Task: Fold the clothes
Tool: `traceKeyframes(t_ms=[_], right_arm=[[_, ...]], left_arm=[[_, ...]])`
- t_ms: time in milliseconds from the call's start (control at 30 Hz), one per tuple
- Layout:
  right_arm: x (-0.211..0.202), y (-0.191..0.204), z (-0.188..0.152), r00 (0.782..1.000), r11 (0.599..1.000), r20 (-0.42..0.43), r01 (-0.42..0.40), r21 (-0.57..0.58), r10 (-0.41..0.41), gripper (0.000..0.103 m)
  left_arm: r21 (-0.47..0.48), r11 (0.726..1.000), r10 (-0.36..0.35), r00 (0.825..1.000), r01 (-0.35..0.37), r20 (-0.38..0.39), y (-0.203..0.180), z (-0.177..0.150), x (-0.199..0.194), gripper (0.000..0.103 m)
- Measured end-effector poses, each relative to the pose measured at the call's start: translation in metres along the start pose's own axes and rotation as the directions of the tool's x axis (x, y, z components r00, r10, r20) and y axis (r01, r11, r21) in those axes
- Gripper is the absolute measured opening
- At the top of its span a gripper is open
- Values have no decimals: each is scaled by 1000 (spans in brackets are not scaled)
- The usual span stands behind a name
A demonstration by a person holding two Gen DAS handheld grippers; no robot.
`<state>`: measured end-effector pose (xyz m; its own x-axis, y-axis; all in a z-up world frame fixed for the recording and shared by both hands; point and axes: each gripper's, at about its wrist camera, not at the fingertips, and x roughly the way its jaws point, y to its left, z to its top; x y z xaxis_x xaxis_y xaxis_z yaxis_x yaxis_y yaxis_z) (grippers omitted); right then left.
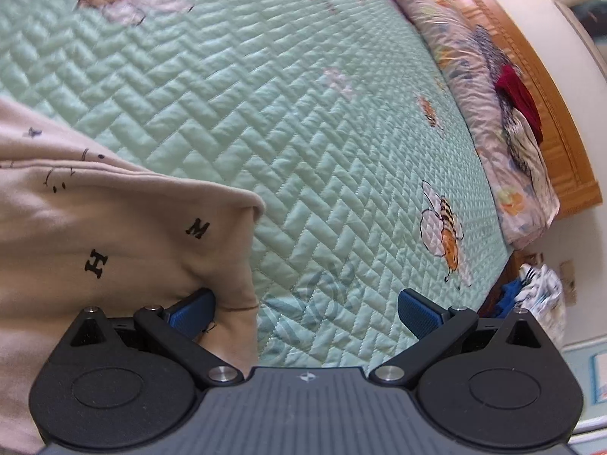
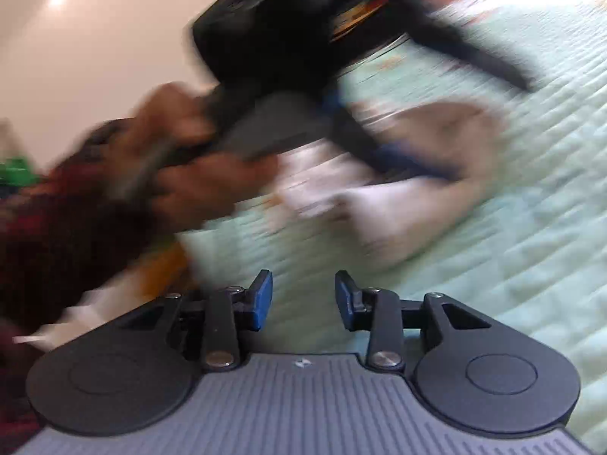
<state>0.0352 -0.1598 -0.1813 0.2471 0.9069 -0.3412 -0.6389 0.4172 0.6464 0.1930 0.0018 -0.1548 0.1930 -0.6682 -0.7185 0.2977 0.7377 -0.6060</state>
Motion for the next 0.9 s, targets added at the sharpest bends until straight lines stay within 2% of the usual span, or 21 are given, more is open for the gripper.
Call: traceKeyframes(t_ms=[33, 100, 200, 267, 333, 367, 400, 467, 500, 567, 633, 667, 733, 767, 833, 900], right_arm=[[-2, 5, -1, 1000, 1000, -7, 18, -19, -19, 39], [-12, 6, -2, 999, 999, 19, 32, 16, -33, 39], [-27, 3, -3, 995, 994, 88, 35, 101, -44, 42], [-25, 7, 6, 987, 989, 137, 66, 131, -84, 50], [-24, 2, 17, 972, 977, 204, 76, 197, -117, 54], [-20, -1, 25, 964, 969, 229, 81, 235, -136, 58], [-17, -2, 33, 959, 963, 236, 93, 253, -155, 60], [-12, -3, 47, 951, 952, 244, 119, 283, -192, 61], [-6, -4, 53, 952, 953, 244, 111, 283, -184, 61], [1, -11, 58, 960, 955, 216, 114, 275, -177, 62], [11, -16, 50, 959, 953, 147, 206, 224, -242, 61], [16, -19, 45, 954, 948, 112, 253, 194, -278, 44], [21, -15, 39, 940, 939, 62, 330, 93, -336, 41], [19, -7, 40, 931, 933, 52, 359, 40, -361, 41], [20, 1, 49, 914, 916, 51, 401, 28, -402, 43], [12, 8, 55, 908, 915, 115, 400, 47, -403, 45]], left_arm=[[17, 1000, 4, 1000, -5, 27, -2, -5, -6, 95], [20, 999, -46, 993, 44, 107, -1, -16, -30, 94], [31, 994, -109, 964, 104, 241, 7, -32, -75, 95], [31, 997, -76, 940, 69, 332, 19, -41, -108, 98], [-46, 999, 10, 925, 8, 380, 47, -45, -130, 100], [-92, 996, 57, 916, -23, 398, 62, -46, -140, 100], [-133, 991, 83, 916, -33, 394, 78, -47, -145, 100], [-196, 979, 119, 923, -48, 367, 108, -48, -147, 100], [-215, 974, 139, 925, -65, 354, 120, -50, -147, 99], [-220, 975, 115, 929, -38, 353, 137, -54, -145, 97], [-221, 975, 76, 921, 11, 383, 146, -59, -148, 97], [-222, 975, 61, 916, 32, 397, 149, -61, -150, 97], [-219, 974, 39, 906, 60, 422, 153, -65, -155, 97], [-215, 974, 35, 902, 65, 431, 154, -67, -159, 97], [-204, 977, 32, 890, 69, 454, 153, -72, -167, 97], [-187, 980, 36, 873, 63, 486, 148, -76, -176, 97]])
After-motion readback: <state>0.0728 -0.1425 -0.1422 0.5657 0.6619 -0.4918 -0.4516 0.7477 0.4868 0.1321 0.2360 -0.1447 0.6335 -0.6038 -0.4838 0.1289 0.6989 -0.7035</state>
